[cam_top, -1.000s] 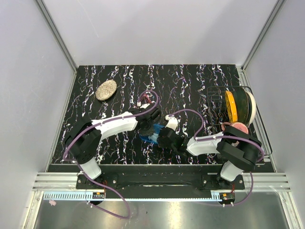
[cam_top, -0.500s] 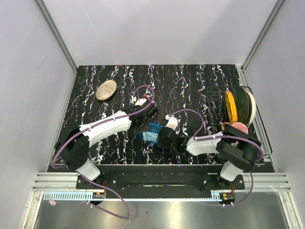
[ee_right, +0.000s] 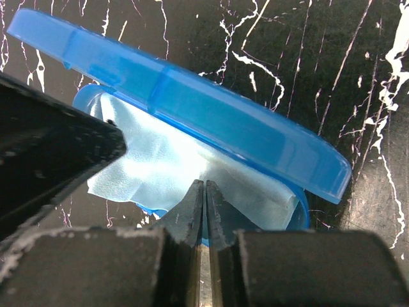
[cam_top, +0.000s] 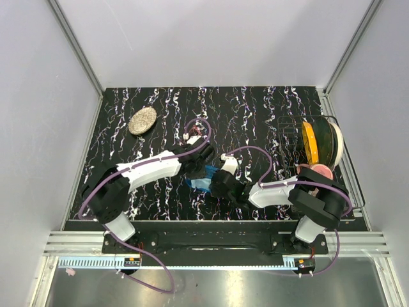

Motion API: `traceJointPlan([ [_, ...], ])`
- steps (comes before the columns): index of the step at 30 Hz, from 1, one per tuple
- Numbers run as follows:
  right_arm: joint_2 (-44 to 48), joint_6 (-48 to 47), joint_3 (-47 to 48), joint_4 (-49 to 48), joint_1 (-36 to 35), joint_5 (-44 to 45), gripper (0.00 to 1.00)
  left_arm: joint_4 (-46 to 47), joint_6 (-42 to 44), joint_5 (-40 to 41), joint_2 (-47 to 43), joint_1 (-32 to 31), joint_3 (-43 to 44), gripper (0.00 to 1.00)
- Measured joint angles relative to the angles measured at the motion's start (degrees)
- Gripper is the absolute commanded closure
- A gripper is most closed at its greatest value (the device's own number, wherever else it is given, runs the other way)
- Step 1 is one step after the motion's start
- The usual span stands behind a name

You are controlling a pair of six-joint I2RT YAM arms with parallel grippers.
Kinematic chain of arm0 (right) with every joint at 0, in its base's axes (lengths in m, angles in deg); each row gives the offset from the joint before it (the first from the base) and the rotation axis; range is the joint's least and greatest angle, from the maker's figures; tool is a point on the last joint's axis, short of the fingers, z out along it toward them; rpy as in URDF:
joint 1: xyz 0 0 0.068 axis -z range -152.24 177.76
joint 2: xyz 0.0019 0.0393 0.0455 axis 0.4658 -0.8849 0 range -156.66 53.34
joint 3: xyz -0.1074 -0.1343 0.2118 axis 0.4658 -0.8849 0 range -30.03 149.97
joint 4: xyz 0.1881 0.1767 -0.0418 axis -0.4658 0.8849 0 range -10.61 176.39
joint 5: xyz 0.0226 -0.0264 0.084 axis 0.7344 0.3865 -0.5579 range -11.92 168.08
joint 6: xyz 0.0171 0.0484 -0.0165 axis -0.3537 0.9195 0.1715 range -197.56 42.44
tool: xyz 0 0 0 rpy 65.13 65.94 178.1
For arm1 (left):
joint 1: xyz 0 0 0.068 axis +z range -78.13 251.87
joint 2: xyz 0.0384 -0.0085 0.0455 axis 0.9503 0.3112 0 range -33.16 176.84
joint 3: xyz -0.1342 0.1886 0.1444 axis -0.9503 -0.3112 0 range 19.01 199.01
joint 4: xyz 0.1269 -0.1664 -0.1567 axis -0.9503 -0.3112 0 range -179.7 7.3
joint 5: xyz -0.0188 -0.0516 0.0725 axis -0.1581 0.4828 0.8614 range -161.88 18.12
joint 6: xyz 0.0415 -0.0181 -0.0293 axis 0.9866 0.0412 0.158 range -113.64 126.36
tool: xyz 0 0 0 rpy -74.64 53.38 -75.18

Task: Organize the sunglasses
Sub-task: Place the glasses cleaning cloth in the sunglasses case.

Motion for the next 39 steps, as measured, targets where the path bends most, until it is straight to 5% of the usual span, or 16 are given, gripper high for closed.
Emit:
traceJointPlan([
  [39, -0.4, 2.8, 1.3, 2.7, 0.0, 0.7, 0.93, -4.4, 3.0, 4.1, 5.7, 1.4, -1.0, 0.79],
])
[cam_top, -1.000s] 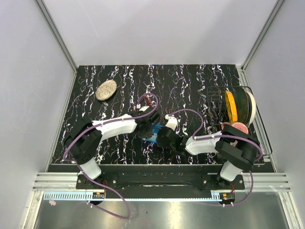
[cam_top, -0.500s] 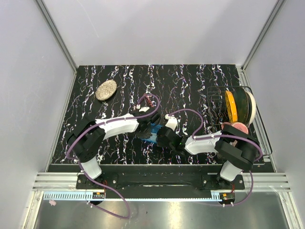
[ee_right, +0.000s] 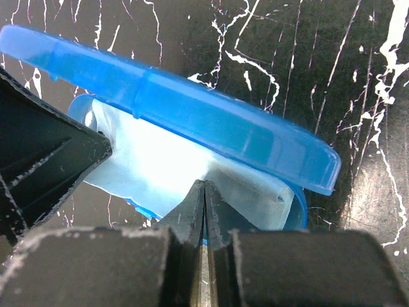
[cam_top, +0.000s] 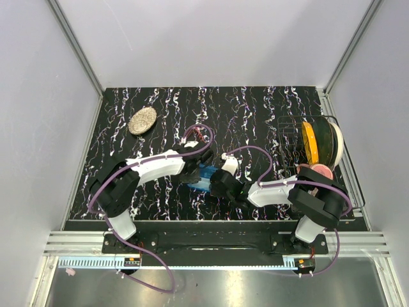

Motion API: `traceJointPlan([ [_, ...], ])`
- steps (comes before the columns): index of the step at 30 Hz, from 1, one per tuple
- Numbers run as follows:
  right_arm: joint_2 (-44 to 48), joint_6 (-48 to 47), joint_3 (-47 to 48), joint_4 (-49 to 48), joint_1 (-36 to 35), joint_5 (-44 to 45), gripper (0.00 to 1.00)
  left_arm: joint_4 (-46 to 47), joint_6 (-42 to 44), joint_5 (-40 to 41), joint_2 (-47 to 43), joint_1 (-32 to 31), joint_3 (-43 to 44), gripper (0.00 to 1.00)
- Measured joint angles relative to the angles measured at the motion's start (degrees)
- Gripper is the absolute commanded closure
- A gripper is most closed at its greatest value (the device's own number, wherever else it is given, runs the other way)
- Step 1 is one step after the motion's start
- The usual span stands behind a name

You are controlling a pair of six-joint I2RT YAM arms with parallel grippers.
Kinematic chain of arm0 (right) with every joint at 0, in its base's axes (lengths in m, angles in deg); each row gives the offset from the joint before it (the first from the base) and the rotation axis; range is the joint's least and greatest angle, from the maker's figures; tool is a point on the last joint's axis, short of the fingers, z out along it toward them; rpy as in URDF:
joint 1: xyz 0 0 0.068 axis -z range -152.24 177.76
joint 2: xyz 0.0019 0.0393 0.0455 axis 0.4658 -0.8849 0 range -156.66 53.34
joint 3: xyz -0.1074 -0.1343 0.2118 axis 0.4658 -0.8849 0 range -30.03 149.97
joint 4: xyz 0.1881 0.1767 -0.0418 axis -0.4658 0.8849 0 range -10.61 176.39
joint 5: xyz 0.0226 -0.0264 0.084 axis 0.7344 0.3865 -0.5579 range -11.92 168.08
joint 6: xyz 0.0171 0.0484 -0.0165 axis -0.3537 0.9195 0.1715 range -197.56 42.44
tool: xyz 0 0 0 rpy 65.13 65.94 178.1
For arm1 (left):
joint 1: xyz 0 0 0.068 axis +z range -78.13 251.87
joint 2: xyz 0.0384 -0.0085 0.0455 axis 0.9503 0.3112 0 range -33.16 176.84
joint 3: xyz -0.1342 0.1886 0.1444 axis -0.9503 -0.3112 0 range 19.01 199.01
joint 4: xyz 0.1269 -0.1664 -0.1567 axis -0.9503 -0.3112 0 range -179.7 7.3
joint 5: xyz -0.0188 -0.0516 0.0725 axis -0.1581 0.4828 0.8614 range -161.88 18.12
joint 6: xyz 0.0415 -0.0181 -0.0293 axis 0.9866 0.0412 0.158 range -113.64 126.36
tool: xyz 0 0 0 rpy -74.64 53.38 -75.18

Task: Organize the sunglasses
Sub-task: Place the glasses cleaning cloth in the sunglasses case.

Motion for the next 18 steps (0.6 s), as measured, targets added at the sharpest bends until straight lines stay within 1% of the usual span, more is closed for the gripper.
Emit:
traceJointPlan([
  [6, 0.1, 0.0, 0.0, 0.0, 0.0, 0.0, 0.92, 0.2, 0.7, -0.2, -2.3, 0.1, 0.9, 0.78],
  [10, 0.6, -0.3, 0.0, 0.8, 0.0, -0.1, 0.9, 2.9, 0.8, -1.7, -4.6, 0.1, 0.6, 0.78],
  [13, 1.9, -0.9, -0.2, 3.1, 0.0, -0.2, 0.89, 8.7, 0.2, -4.2, -5.5, 0.1, -2.2, 0.8],
  [14, 2.5, -1.1, -0.3, 4.0, 0.0, -0.2, 0.89, 11.5, -0.3, -5.7, -5.5, 0.1, -4.6, 0.8],
  [18, 4.2, -1.9, -0.4, 7.1, 0.0, -0.3, 0.89, 15.5, -1.7, -7.8, -5.3, 0.1, -9.5, 0.81],
])
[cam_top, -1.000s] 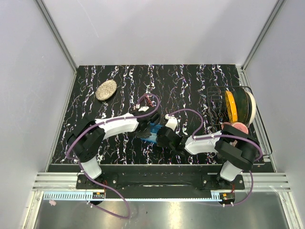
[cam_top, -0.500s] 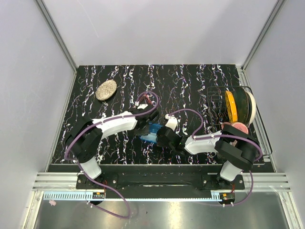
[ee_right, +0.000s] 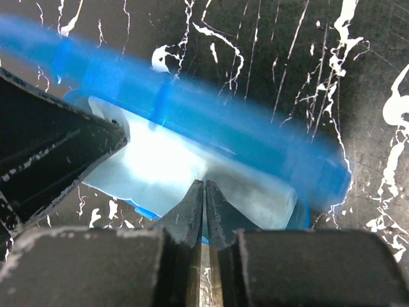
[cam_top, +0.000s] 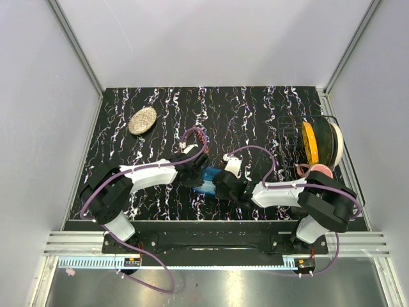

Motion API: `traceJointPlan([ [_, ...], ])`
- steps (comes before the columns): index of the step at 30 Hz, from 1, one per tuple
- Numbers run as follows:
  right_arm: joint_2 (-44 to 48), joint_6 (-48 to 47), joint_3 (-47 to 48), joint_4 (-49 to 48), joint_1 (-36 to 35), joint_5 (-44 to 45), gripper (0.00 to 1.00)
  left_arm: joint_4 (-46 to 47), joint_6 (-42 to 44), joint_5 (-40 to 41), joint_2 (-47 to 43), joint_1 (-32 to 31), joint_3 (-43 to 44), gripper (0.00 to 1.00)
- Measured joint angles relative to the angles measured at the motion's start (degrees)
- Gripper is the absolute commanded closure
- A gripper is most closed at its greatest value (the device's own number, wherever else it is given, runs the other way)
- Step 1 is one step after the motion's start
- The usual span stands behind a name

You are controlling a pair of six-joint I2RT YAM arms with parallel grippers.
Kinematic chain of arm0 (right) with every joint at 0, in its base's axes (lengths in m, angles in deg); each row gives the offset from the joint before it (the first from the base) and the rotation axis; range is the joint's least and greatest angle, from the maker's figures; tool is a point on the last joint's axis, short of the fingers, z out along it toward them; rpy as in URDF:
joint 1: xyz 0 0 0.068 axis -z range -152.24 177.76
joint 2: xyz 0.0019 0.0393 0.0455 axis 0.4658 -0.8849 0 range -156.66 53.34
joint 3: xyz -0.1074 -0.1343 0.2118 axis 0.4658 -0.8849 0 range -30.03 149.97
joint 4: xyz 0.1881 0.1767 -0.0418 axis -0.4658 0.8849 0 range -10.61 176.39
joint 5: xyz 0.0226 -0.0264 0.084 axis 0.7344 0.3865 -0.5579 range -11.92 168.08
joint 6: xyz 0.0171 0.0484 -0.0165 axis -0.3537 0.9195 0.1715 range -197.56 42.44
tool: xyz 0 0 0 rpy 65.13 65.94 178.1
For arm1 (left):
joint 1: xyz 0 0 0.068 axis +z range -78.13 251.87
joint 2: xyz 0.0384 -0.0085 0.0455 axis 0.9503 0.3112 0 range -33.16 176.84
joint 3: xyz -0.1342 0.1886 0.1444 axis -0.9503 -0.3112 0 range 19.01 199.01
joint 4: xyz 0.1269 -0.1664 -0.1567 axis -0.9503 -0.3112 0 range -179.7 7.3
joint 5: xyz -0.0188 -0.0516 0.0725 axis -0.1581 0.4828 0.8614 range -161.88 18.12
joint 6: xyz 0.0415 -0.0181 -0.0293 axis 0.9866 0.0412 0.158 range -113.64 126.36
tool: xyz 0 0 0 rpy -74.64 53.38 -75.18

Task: Organize the sunglasses
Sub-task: Place the glasses cleaning cloth in the sunglasses case.

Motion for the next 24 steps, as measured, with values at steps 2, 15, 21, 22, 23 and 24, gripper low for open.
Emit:
traceJointPlan([
  [2, 0.5, -0.3, 0.0, 1.0, 0.0, -0.1, 0.89, 3.3, -0.8, -0.9, -0.2, 0.0, -1.5, 0.82],
  [15, 4.5, -2.0, -0.2, 8.0, 0.0, -0.3, 0.83, 9.0, -3.0, 1.2, 0.0, -0.7, -3.2, 0.83],
  [21, 12.8, -3.3, -0.8, 15.2, 0.0, 0.9, 0.78, 8.7, -3.1, 3.0, 0.4, -1.8, -2.8, 0.83],
  [22, 14.1, -3.7, -0.8, 15.7, 0.0, 1.0, 0.76, 8.4, -3.1, 3.3, 0.6, -2.0, -2.5, 0.83],
  [23, 14.9, -3.9, -0.8, 16.0, 0.0, 1.1, 0.76, 8.3, -3.1, 3.6, 0.7, -2.1, -2.4, 0.82],
  [24, 15.7, -4.2, -0.8, 16.3, 0.0, 1.2, 0.75, 8.0, -3.1, 3.8, 0.8, -2.2, -2.2, 0.82],
])
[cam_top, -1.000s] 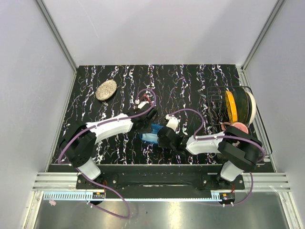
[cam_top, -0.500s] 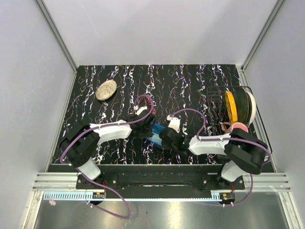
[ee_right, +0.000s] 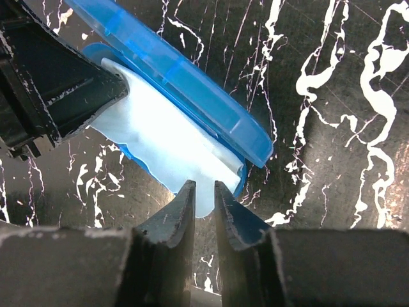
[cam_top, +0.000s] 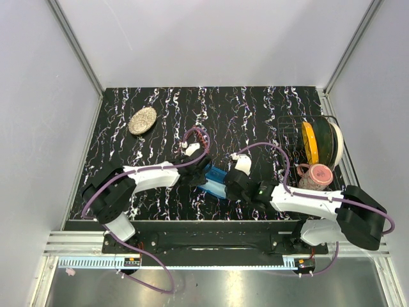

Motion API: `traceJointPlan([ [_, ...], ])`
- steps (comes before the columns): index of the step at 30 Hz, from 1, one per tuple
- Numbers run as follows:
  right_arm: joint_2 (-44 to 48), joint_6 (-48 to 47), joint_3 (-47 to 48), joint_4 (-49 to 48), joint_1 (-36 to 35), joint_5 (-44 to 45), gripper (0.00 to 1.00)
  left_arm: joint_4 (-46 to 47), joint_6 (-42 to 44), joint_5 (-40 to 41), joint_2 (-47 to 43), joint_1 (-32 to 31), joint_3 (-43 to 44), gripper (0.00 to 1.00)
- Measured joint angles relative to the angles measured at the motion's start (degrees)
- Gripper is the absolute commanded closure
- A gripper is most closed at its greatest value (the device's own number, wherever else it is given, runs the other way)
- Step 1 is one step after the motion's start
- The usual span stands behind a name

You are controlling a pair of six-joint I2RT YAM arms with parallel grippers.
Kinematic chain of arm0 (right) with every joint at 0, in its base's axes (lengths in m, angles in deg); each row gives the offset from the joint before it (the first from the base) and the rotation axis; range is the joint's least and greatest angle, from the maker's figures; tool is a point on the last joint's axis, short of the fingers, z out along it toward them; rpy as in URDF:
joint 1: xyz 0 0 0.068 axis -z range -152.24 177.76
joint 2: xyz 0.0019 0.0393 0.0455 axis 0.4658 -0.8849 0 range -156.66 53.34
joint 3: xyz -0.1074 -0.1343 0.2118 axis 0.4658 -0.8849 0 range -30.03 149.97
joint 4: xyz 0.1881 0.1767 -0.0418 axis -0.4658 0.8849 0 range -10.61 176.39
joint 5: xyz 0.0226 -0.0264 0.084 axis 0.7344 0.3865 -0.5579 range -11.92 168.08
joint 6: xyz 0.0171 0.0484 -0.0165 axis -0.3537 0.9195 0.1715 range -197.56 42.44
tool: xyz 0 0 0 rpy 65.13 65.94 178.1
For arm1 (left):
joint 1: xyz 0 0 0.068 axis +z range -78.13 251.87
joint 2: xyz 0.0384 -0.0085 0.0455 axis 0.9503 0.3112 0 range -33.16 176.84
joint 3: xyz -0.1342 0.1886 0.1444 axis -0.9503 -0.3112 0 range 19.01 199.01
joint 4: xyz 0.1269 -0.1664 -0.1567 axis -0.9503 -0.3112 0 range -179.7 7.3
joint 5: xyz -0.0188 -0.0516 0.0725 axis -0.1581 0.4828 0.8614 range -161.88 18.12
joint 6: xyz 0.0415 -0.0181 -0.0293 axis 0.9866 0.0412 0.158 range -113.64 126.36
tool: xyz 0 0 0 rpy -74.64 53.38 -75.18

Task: Organize the sunglasses
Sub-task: Place the glasses cleaning cloth in the sunglasses case.

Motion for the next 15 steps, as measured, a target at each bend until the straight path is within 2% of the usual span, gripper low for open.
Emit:
traceJointPlan([
  [10, 0.7, -0.9, 0.0, 2.5, 0.0, 0.7, 0.73, -2.9, 0.2, 2.2, 0.5, -1.0, 1.7, 0.74],
  [15, 1.3, -0.4, 0.0, 3.9, 0.0, 1.9, 0.68, -5.0, 0.7, 2.5, 0.5, -1.4, 2.9, 0.71],
])
